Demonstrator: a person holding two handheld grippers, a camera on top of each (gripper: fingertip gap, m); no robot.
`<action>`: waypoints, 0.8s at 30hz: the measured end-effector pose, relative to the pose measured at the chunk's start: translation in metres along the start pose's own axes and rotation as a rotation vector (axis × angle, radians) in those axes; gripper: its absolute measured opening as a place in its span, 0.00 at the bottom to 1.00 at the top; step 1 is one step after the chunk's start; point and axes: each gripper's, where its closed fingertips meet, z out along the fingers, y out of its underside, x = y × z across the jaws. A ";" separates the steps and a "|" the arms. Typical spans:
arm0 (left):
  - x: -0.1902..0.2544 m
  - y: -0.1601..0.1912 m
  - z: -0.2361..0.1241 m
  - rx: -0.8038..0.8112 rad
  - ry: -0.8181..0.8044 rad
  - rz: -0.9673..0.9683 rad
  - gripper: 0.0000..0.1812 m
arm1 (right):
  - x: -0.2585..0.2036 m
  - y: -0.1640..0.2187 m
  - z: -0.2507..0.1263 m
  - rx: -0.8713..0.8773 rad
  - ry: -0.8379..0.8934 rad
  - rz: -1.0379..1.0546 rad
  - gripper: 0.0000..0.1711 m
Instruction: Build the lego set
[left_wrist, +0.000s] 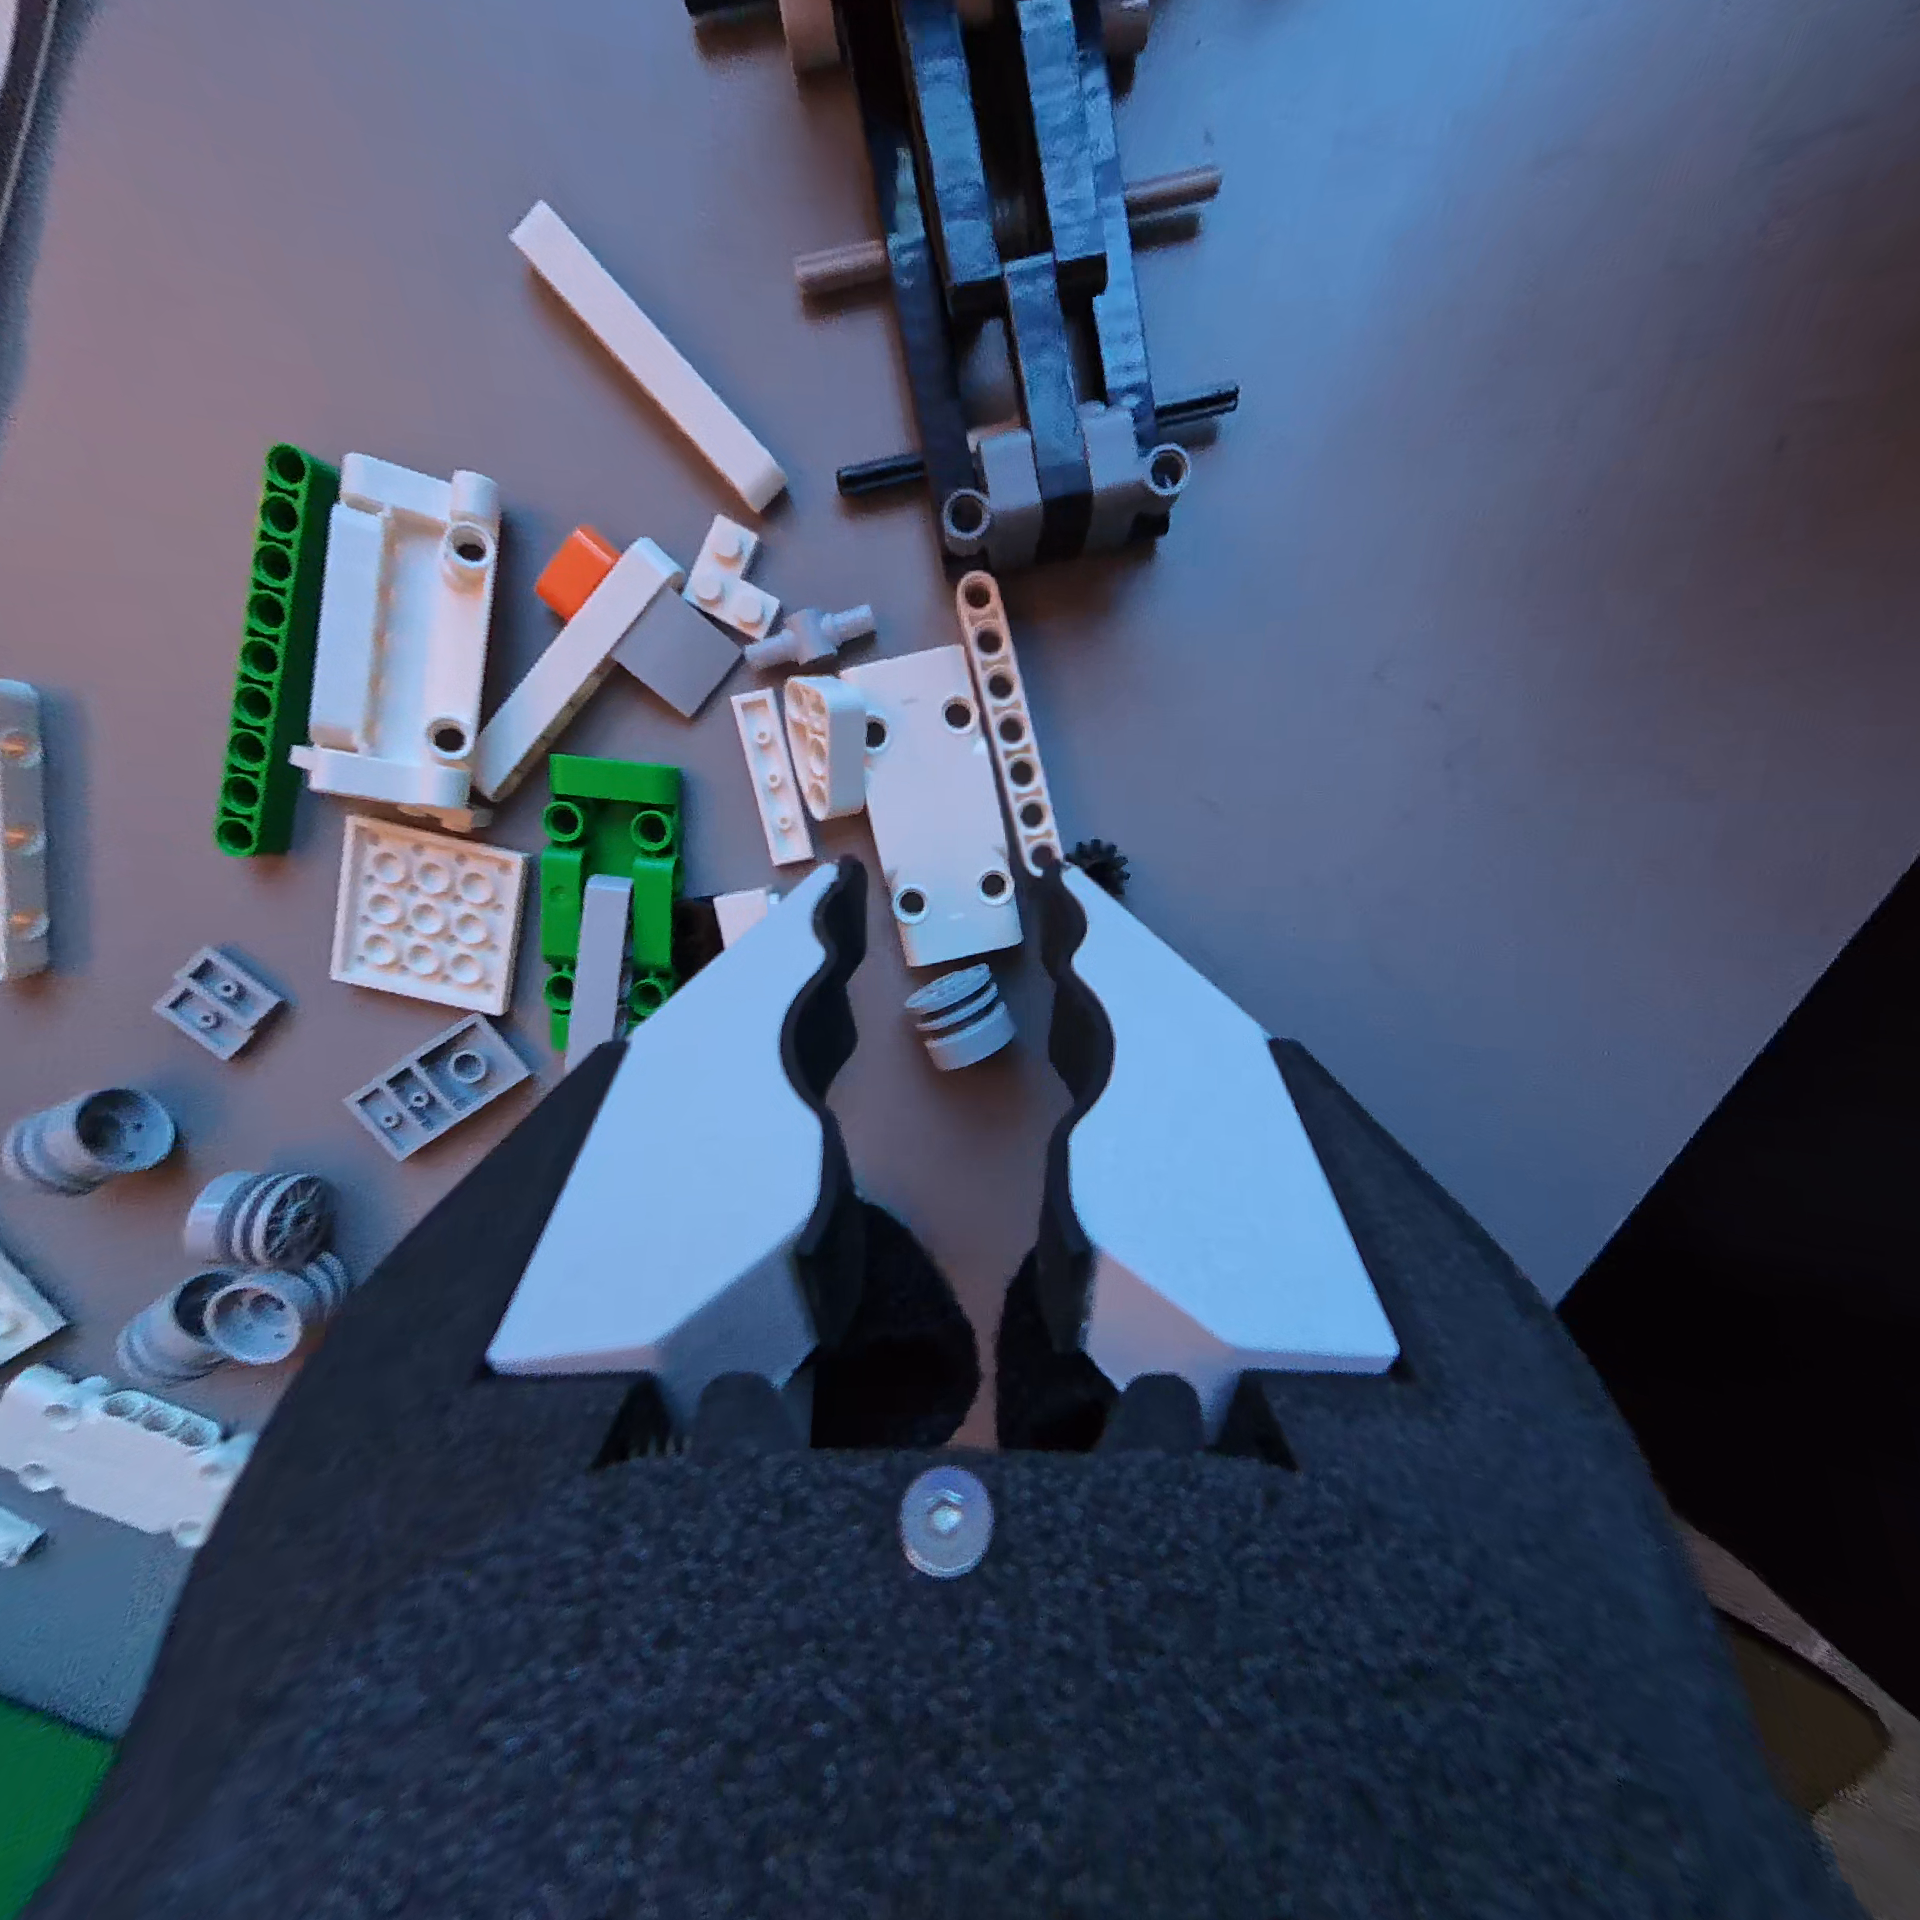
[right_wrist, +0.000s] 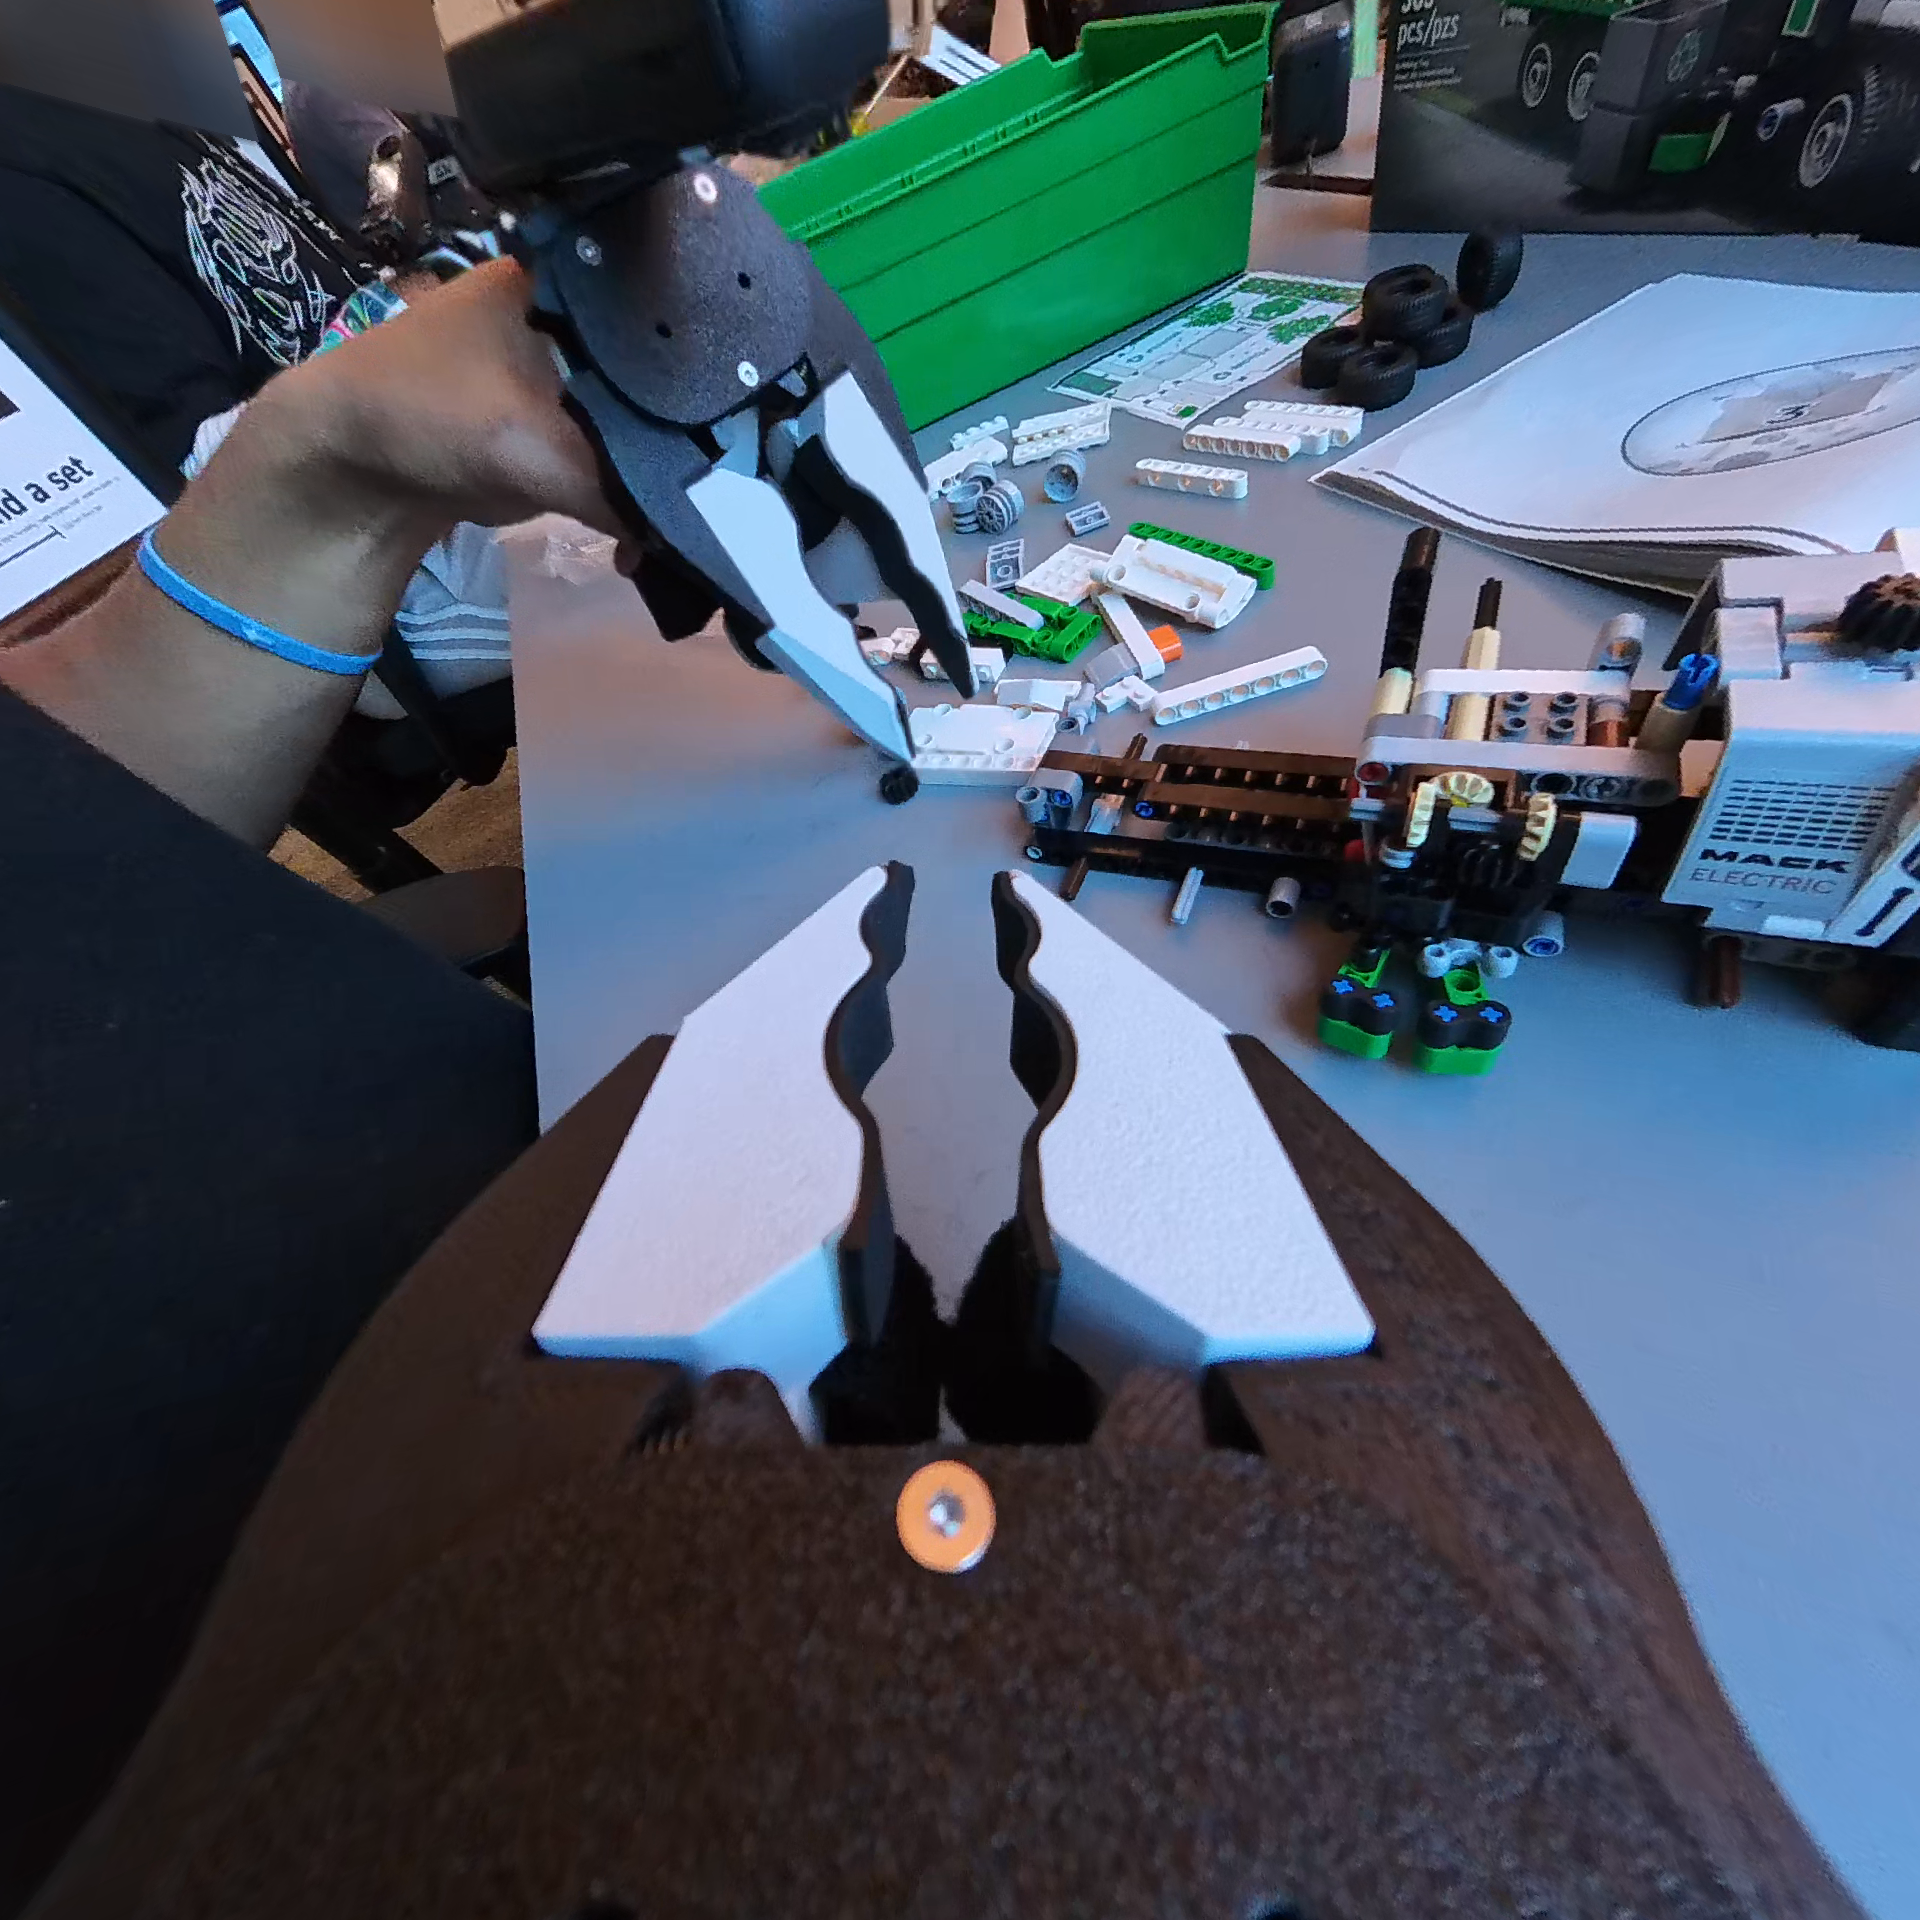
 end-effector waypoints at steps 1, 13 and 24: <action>0.000 0.000 0.000 0.000 0.009 -0.014 0.17 | -0.001 0.000 0.000 0.000 -0.001 -0.002 0.09; 0.005 0.006 -0.011 0.024 0.027 -0.012 0.23 | -0.004 0.000 0.004 -0.016 -0.015 -0.015 0.09; -0.001 0.004 0.006 -0.002 -0.010 -0.009 0.13 | -0.008 0.000 0.008 -0.022 -0.024 -0.018 0.09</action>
